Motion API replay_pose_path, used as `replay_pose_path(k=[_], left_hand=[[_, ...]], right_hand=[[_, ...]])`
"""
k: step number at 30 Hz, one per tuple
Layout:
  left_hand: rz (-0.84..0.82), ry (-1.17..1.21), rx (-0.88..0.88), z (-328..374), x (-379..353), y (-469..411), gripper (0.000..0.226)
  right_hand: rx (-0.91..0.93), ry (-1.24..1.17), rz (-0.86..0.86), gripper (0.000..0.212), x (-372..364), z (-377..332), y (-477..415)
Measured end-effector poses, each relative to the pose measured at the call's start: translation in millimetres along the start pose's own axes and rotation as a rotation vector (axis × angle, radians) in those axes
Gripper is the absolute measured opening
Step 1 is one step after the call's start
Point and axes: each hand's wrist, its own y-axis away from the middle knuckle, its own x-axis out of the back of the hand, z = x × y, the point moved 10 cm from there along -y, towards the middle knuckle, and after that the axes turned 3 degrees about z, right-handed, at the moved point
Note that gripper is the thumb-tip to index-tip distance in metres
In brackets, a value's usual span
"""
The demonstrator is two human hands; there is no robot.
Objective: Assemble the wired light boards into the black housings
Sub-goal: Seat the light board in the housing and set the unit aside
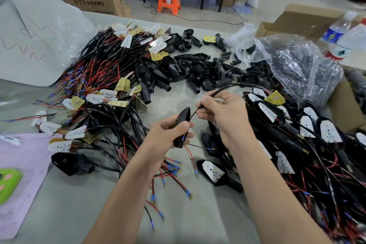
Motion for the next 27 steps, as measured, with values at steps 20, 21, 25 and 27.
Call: replay_pose_path(k=[20,21,25,27], left_hand=[[-0.023,-0.143,-0.054,2,2,2,0.04],[-0.011,-0.14,-0.048,2,3,3,0.039],[0.008,-0.029,-0.008,0,4,3,0.034],[-0.01,-0.011,0.016,-1,2,4,0.043]], right_hand=[[-0.008,0.002,0.03,0.008,6,1,3],[-0.014,-0.003,0.033,0.009,6,3,4],[-0.026,0.004,0.019,0.012,2,4,8],[-0.035,-0.015,-0.002,0.011,-2,2,9]])
